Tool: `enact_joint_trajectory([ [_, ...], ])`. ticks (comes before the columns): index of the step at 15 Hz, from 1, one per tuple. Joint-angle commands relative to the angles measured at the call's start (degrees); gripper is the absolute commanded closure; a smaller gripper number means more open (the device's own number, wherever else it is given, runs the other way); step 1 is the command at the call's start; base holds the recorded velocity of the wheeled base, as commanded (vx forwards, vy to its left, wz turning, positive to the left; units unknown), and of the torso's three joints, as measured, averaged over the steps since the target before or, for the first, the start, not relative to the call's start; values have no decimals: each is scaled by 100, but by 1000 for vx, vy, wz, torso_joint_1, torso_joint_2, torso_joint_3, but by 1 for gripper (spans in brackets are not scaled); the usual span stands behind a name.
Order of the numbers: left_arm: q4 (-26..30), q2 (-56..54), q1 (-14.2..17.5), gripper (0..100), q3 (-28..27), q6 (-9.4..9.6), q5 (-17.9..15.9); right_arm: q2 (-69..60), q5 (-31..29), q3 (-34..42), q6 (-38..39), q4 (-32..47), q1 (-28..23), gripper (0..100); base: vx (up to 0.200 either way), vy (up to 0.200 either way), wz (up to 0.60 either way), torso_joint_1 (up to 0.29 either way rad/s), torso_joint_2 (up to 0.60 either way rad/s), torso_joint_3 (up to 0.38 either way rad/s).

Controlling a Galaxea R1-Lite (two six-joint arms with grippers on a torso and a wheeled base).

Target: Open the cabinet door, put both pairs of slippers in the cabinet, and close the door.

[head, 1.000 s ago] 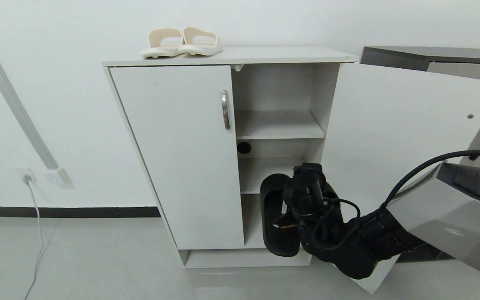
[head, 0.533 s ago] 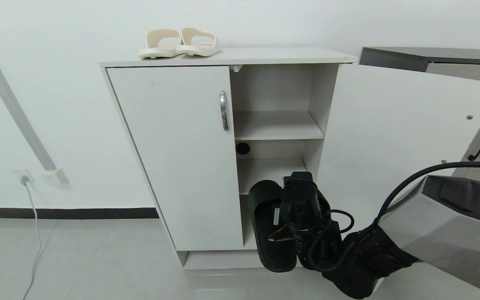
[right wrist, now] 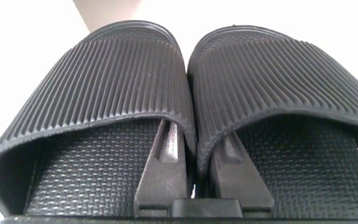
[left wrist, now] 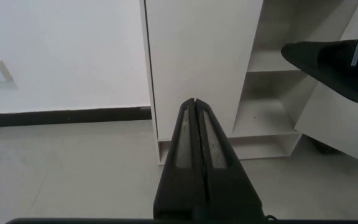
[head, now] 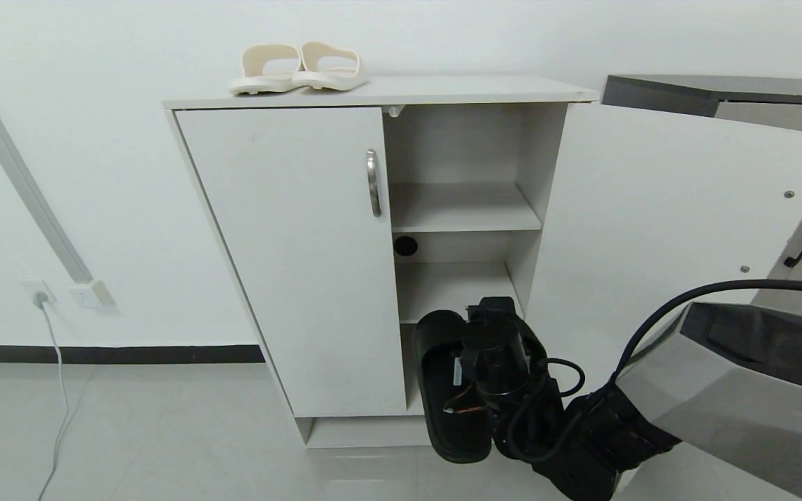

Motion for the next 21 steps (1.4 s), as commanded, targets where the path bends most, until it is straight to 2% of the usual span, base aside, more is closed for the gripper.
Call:
enact_joint_trajectory([
  [1,0,10,1,100,0,0,0,112,-2,-16,3,-9,-8,100,0,0,0,-2,7,-129],
  [14,-9,10,1,100,0,0,0,358,-81,-104,21,-53,-8,100,0,0,0,2,2,-194],
  [16,0,10,1,100,0,0,0,533,-196,-69,-304,-765,0,100,0,0,0,2,5,-90],
  [18,-9,10,1,100,0,0,0,753,-266,54,-1069,-2110,-61,100,0,0,0,0,0,0],
  [19,0,10,1,100,0,0,0,841,-266,107,-1377,-2514,-61,100,0,0,0,0,0,0],
  [21,-9,10,1,100,0,0,0,911,-275,107,-1465,-2602,-70,100,0,0,0,0,0,0],
])
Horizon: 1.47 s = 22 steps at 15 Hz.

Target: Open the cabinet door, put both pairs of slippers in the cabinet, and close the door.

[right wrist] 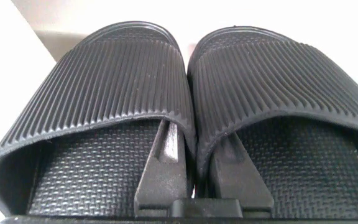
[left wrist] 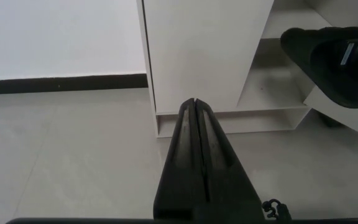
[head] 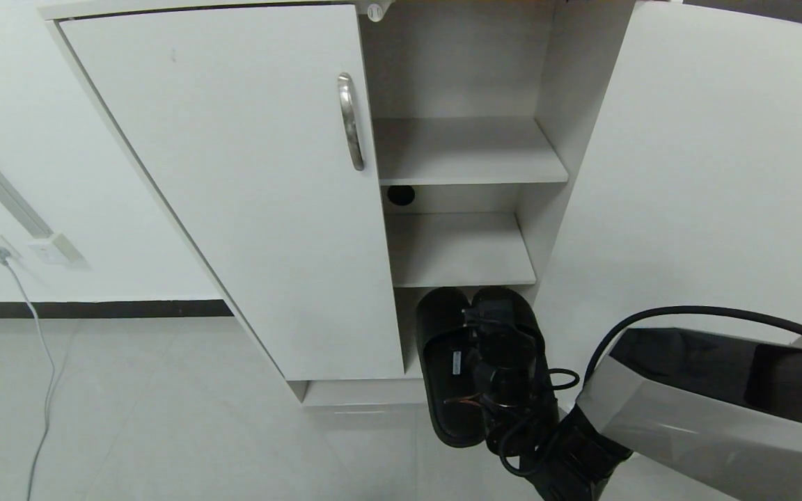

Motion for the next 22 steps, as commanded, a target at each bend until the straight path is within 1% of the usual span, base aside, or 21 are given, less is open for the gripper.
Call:
enact_joint_trajectory([
  [1,-6,7,1,100,0,-5,8,135,6,13,-5,-19,-6,100,0,0,0,0,0,0],
  [8,2,7,1,100,0,4,-1,3,-3,-5,-5,-36,-15,100,0,0,0,0,0,0],
  [19,2,7,1,100,0,4,8,3,24,-22,-5,-28,-15,100,200,0,0,2,1,2],
  [22,-6,7,1,100,0,4,8,161,50,-277,-32,16,-103,100,0,0,0,0,0,0],
])
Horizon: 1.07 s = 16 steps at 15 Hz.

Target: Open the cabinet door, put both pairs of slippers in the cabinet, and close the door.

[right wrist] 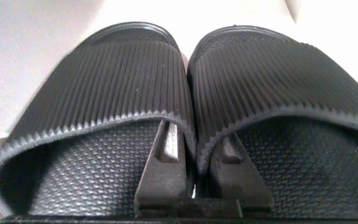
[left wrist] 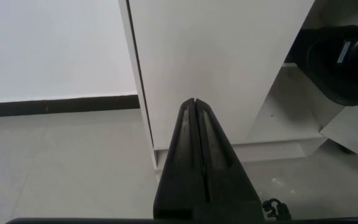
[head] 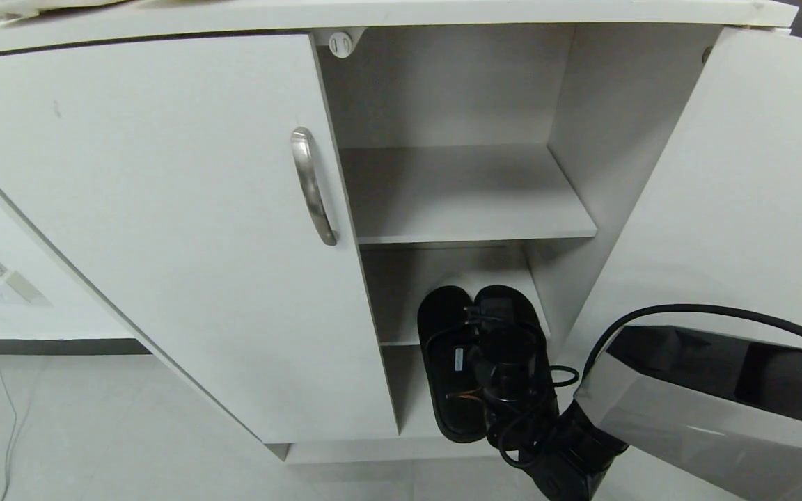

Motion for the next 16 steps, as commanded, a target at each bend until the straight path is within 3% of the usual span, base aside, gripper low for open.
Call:
enact_joint_trajectory([
  [1,2,7,-1,100,0,0,3,76,6,-245,-14,95,-27,100,0,0,0,0,0,0],
  [9,2,7,-1,100,0,0,-6,304,604,-1563,74,1475,-475,100,0,0,0,0,0,0],
  [16,2,7,-1,100,0,0,-6,946,595,-3672,83,2820,-765,100,0,0,0,0,0,0],
])
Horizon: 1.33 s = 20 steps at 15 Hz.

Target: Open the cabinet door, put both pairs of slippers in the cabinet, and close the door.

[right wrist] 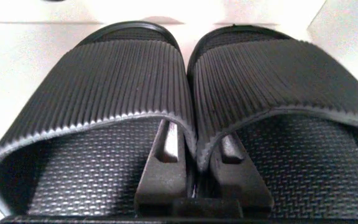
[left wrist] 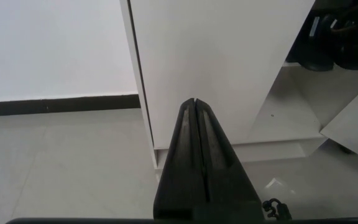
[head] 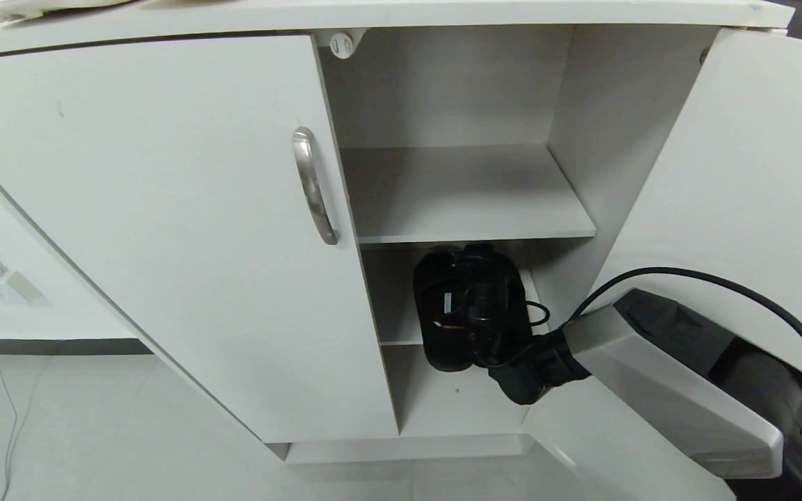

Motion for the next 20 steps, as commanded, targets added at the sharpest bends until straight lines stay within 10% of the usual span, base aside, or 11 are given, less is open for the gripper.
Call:
enact_joint_trajectory([
  [1,0,7,-1,100,0,0,3,291,-2,-649,4,300,-123,100,0,0,0,0,0,0],
  [15,0,7,-1,100,0,0,-6,705,-46,-1466,4,731,-211,100,0,0,0,0,0,0],
  [16,0,7,-1,100,0,0,-6,705,-46,-1466,4,731,-211,0,0,0,0,0,0,0],
  [20,-9,7,-1,100,0,0,-6,546,-64,-1150,4,669,-193,0,0,0,0,0,0,0],
])
